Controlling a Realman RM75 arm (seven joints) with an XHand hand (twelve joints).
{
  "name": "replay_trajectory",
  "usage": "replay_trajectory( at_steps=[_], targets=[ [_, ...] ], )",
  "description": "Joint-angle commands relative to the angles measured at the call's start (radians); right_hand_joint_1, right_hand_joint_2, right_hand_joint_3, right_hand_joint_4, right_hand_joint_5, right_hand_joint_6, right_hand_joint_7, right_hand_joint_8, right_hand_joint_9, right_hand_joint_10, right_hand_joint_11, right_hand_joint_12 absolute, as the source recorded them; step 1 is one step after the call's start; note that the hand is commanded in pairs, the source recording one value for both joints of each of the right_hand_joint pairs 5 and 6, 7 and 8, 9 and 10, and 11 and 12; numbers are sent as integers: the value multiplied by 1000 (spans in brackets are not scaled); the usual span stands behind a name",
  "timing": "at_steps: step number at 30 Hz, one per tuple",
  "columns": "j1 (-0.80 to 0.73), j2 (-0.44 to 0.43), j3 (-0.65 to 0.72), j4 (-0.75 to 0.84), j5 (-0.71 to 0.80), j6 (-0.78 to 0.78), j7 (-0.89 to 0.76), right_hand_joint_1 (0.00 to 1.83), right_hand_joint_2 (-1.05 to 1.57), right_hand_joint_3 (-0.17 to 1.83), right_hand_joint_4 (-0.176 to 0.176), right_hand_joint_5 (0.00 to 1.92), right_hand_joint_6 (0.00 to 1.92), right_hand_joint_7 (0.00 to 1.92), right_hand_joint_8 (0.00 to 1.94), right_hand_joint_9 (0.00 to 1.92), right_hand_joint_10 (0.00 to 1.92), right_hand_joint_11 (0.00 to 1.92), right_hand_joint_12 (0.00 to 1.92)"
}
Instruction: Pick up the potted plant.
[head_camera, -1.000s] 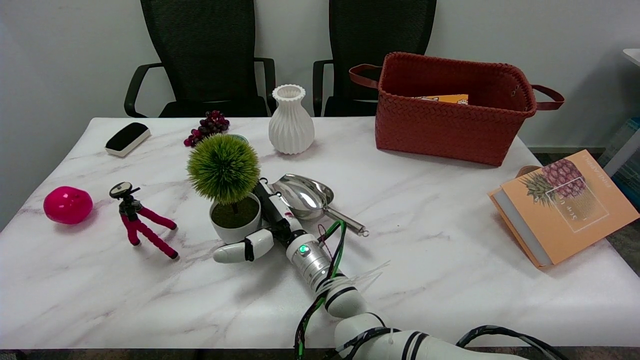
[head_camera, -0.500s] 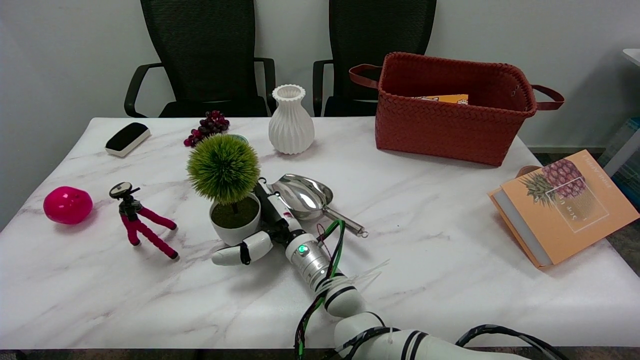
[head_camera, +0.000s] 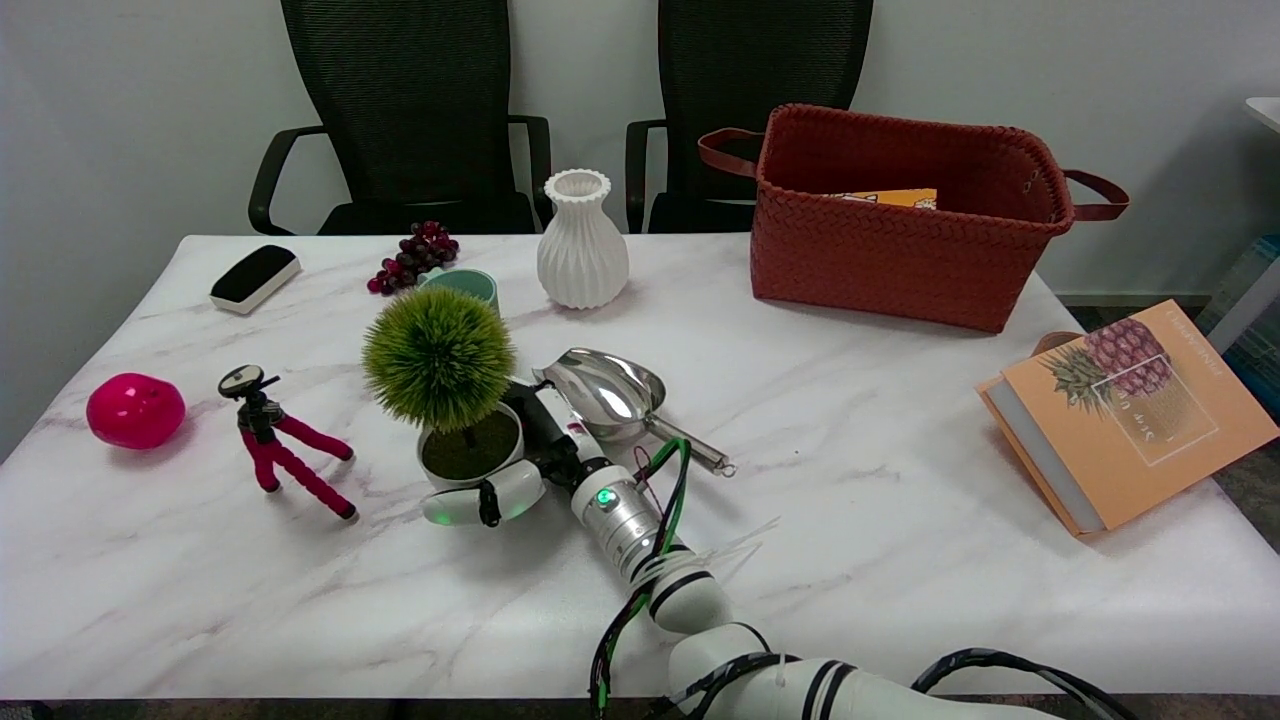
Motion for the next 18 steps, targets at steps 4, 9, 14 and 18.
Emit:
replay_trajectory(
  at_steps=[4, 9, 14, 18],
  targets=[
    [-3, 9, 3, 4, -2, 4, 3, 1243, -78, 707, 0, 648, 648, 1179, 1179, 784, 784, 1554, 1554],
    [-5, 12, 7, 7, -2, 8, 6, 1194, -45, 849, 0, 752, 752, 1379, 1379, 1023, 1023, 1859, 1859],
    [-5, 18, 7, 10, -2, 12, 6, 1128, 116, 1000, 0, 981, 981, 1677, 1677, 1360, 1360, 1920, 1920],
    [-6, 19, 8, 10, -2, 36, 6, 1088, 236, 981, 0, 1129, 1129, 1813, 1813, 1494, 1494, 1920, 1920]
  ],
)
